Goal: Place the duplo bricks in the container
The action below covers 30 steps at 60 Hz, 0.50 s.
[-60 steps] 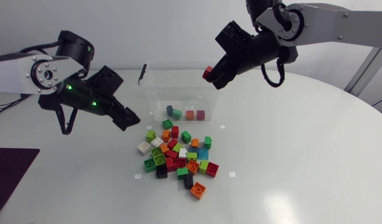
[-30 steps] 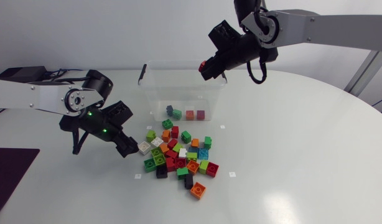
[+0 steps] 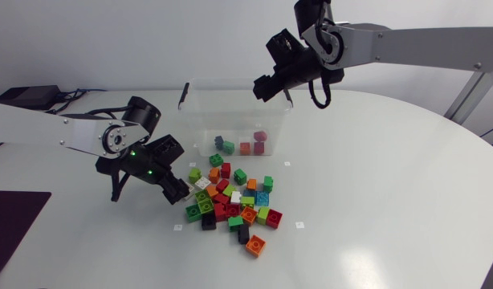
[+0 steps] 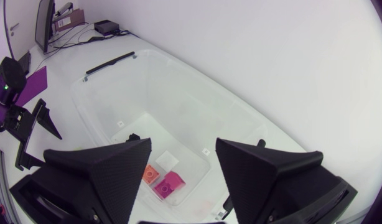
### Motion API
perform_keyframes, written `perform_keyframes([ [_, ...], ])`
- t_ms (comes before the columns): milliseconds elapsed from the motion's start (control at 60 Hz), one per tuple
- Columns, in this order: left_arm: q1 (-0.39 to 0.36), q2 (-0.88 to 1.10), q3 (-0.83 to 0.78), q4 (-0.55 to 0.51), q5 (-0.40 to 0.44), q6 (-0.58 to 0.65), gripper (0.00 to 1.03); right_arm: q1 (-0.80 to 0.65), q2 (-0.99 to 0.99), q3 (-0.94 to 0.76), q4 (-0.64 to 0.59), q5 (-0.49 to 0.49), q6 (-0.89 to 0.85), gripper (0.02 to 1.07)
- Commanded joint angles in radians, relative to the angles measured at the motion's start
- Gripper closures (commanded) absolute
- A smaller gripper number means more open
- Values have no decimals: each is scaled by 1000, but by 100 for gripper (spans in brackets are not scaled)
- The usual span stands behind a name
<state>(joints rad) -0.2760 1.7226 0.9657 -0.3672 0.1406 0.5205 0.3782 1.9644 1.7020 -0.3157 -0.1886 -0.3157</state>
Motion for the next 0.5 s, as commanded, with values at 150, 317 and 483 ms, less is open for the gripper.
perform_keyframes([
  [150,-12,86,-10,39,2,1,11,4,-125,-96,21,0,20,8],
  [317,-25,117,4,47,4,-1,22,-1,-268,-258,15,-18,4,8],
  [483,-28,126,8,53,11,-10,50,18,-391,-435,-46,-31,-23,8],
])
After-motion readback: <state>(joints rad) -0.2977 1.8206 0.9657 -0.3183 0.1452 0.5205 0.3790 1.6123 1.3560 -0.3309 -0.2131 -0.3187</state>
